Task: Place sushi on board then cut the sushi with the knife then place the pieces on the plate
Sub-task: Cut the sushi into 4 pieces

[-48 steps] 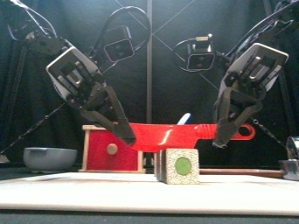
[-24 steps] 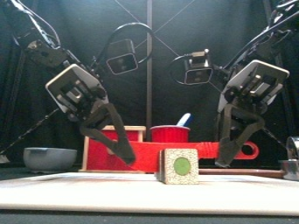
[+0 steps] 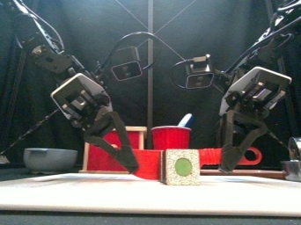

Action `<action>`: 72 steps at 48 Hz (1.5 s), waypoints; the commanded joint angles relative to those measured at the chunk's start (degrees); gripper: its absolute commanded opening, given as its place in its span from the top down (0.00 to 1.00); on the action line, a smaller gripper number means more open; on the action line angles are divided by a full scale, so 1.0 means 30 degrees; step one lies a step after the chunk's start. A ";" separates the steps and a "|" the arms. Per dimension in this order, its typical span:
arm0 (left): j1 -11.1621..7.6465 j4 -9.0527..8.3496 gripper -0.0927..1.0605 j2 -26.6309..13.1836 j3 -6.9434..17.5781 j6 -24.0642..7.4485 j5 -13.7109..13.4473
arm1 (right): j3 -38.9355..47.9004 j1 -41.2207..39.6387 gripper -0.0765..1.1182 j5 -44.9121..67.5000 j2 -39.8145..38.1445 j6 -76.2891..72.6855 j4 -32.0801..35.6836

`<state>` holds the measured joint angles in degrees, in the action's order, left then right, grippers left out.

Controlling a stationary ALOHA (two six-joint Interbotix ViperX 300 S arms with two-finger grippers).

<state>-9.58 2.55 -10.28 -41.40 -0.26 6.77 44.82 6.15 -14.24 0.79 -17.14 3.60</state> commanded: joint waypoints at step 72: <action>-0.1670 -0.0176 0.54 0.2314 0.0850 0.0088 -0.1055 | -0.0937 0.0645 0.68 -0.1787 -0.3018 -0.0117 -0.0117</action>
<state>-13.10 1.67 -3.78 -40.34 0.18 3.16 42.45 8.44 -19.78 -6.86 -17.14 3.25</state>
